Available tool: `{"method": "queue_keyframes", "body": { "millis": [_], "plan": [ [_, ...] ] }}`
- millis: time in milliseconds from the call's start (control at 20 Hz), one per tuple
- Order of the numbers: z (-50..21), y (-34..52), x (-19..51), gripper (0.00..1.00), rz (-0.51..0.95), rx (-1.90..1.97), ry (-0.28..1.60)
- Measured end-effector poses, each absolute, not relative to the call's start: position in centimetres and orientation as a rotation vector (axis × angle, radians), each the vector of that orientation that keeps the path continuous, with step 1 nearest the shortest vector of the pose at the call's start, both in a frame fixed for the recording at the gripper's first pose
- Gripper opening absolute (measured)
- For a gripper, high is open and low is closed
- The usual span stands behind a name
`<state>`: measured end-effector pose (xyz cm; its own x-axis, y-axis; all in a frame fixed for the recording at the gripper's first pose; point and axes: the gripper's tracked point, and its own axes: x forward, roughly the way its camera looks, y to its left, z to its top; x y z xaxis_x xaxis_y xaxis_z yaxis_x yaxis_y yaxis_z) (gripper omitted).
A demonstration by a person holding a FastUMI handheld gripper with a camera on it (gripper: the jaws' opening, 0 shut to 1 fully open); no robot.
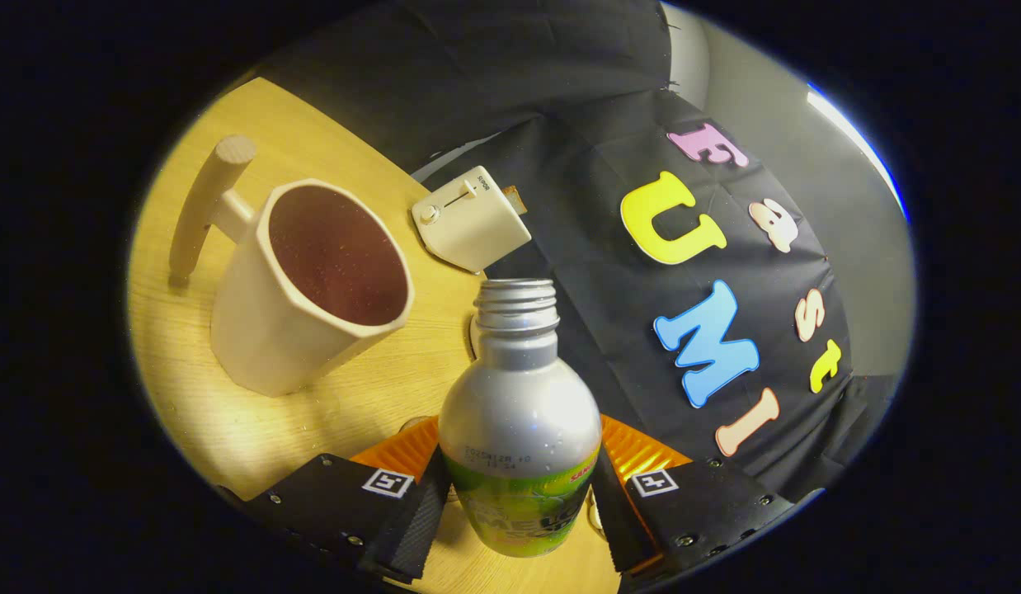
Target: Take the bottle from table, then pour the juice into the cup, finally place the bottle on the coaster
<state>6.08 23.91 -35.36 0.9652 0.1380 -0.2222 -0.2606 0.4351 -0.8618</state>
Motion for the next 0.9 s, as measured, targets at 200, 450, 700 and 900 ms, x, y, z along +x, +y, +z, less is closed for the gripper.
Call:
{"method": "queue_keyframes", "body": {
  "millis": [200,450,700,900],
  "plan": [
    [-35.35,24.12,6.23,0.81,0.250,-1.153,0.118],
    [-35.42,24.10,6.57,0.80,0.242,-1.241,0.110],
    [-34.58,24.48,6.49,0.81,0.222,-1.345,0.058],
    [-34.53,24.69,6.47,0.80,0.226,-1.403,0.039]
  ]
}}
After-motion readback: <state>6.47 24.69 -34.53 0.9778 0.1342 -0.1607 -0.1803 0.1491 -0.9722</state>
